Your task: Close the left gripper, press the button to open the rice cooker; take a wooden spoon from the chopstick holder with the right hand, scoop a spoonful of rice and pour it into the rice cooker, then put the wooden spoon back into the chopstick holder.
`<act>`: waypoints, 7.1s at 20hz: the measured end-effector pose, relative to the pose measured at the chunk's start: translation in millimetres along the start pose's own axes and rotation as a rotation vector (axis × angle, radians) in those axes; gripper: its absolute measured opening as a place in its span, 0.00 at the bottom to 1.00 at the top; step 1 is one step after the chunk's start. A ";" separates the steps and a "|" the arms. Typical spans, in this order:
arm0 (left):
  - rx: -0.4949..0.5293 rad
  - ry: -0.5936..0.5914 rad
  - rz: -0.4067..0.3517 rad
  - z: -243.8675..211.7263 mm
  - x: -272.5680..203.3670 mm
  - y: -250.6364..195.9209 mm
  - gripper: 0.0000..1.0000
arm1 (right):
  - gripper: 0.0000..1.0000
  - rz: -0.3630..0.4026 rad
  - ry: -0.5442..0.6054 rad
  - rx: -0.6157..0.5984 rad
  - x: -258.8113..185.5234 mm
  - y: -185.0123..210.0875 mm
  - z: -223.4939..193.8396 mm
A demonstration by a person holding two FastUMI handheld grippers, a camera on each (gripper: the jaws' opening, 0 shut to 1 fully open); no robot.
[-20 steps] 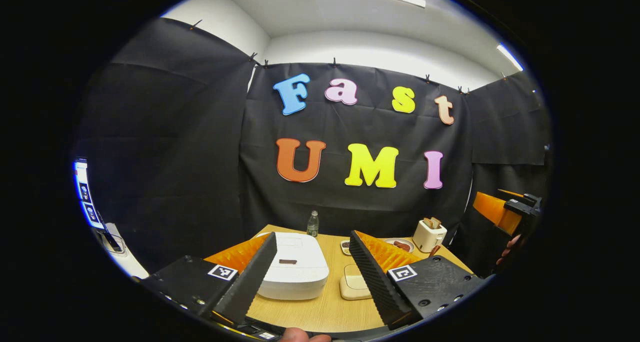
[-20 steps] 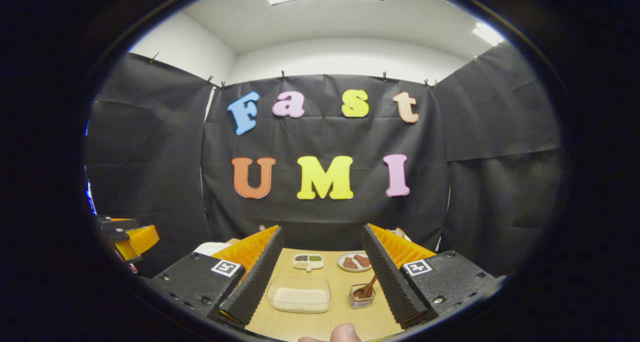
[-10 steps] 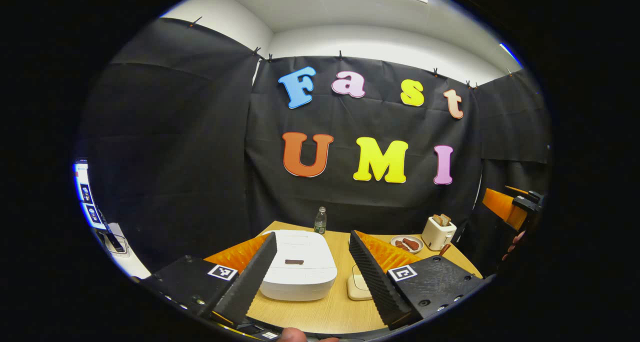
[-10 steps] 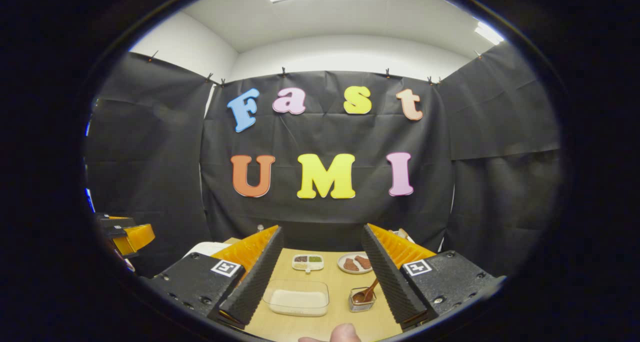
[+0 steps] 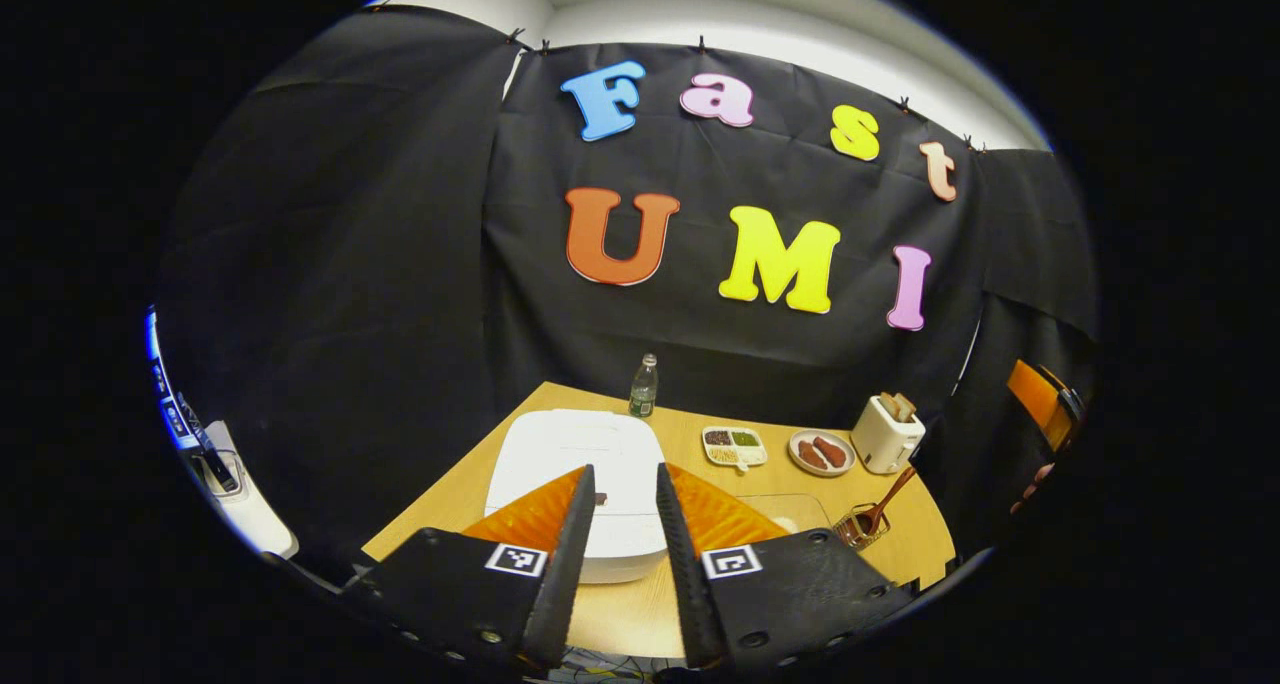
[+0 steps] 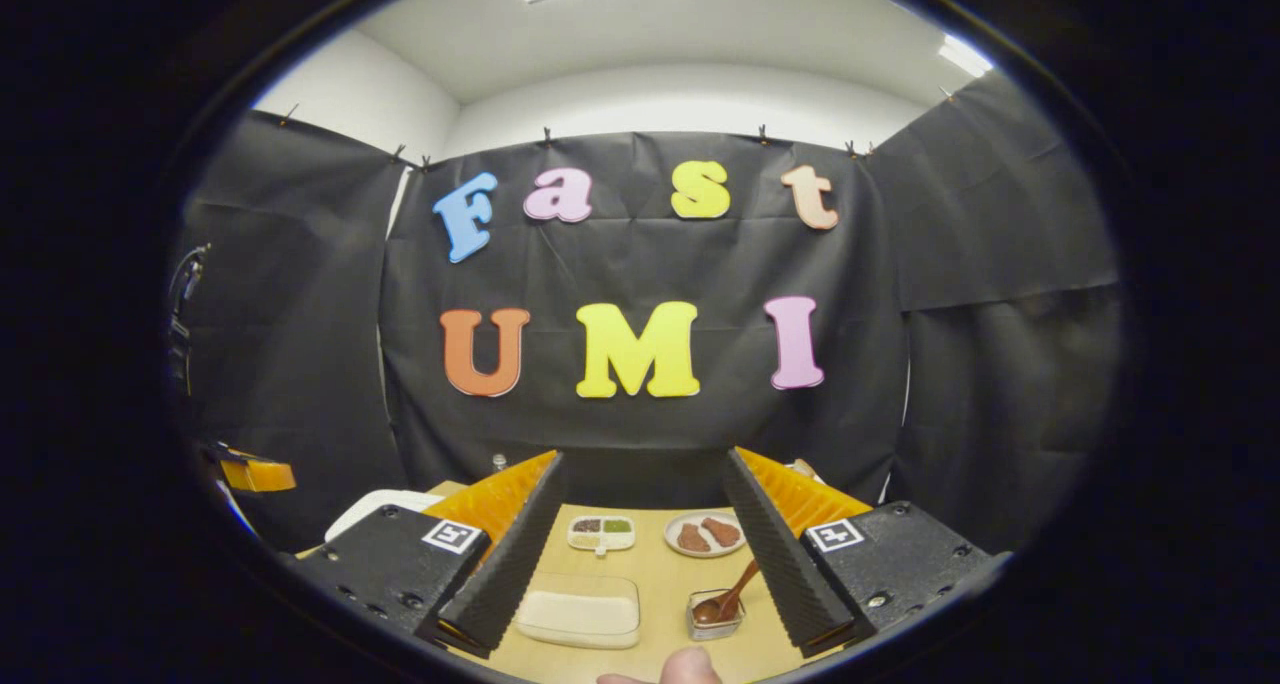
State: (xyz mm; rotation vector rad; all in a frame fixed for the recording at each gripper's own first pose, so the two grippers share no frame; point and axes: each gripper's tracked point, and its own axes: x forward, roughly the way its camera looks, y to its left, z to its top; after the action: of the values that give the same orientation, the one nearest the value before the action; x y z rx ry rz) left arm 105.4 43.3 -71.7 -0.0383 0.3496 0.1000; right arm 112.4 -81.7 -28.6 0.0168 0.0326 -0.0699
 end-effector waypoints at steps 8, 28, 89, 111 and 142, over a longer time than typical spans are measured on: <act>-0.080 0.255 -0.008 -30.7 65.1 18.0 0.00 | 1.00 -0.105 0.063 0.006 20.5 -57.5 -30.4; -0.180 0.532 0.029 -99.9 152.8 51.6 0.00 | 1.00 -0.182 0.157 0.018 45.4 -100.5 -70.9; -0.009 -0.220 0.115 45.5 23.9 -67.0 0.94 | 0.78 0.025 0.660 0.279 157.0 -144.1 -328.0; -0.032 -0.269 0.000 50.6 24.9 -43.4 0.94 | 0.10 -0.012 0.548 0.170 132.2 -99.6 -219.1; -0.045 -0.200 0.089 18.1 -15.0 118.7 0.94 | 0.10 0.108 0.590 -0.092 144.1 134.7 -334.9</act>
State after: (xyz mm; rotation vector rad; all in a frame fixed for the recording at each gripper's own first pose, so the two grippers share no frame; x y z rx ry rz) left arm 85.2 161.0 -52.0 -0.0568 0.1491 0.1984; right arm 254.8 48.6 -365.9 -0.0533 0.6242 0.0464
